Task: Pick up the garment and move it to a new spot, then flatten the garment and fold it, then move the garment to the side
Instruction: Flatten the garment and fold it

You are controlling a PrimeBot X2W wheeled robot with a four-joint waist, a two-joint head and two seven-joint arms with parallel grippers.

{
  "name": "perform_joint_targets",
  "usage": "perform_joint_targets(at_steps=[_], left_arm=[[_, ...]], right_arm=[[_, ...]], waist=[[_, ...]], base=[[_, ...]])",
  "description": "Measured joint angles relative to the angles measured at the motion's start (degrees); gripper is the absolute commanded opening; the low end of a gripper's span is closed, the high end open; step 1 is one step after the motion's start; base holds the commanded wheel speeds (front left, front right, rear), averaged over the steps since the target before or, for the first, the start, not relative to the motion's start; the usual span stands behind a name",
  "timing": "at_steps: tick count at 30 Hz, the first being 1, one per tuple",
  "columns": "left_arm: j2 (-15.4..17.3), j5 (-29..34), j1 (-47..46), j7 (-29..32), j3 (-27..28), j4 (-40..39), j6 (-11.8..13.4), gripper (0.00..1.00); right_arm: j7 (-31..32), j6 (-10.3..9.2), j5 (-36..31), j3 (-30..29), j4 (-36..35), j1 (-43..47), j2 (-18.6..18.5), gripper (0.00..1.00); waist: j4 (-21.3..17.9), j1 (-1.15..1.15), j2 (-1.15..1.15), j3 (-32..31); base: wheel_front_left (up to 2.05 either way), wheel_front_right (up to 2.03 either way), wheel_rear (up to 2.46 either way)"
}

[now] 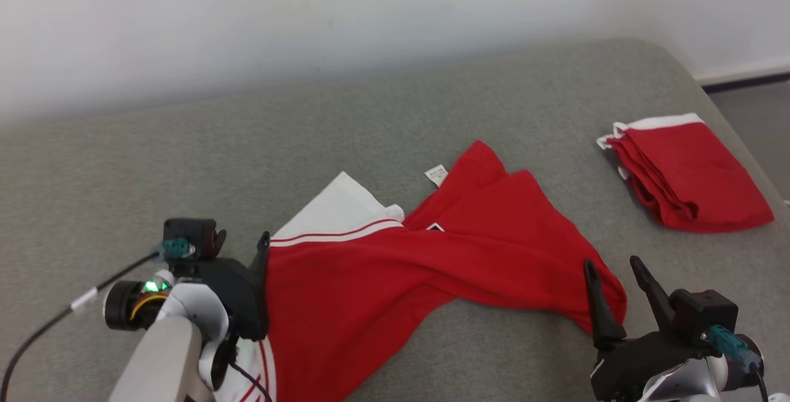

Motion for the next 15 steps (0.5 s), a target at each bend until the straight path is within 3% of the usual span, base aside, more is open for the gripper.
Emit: perform_joint_targets(at_steps=[15], left_arm=[[3.89, -0.86, -9.47, 15.43, -2.22, 6.6, -0.08, 1.0]], right_arm=[[-1.68, 0.0, 1.78, 1.1, 0.84, -1.18, 0.11, 1.0]], waist=[[-8.33, 0.0, 0.0, 8.11]], base=[[0.0, 0.0, 0.0]])
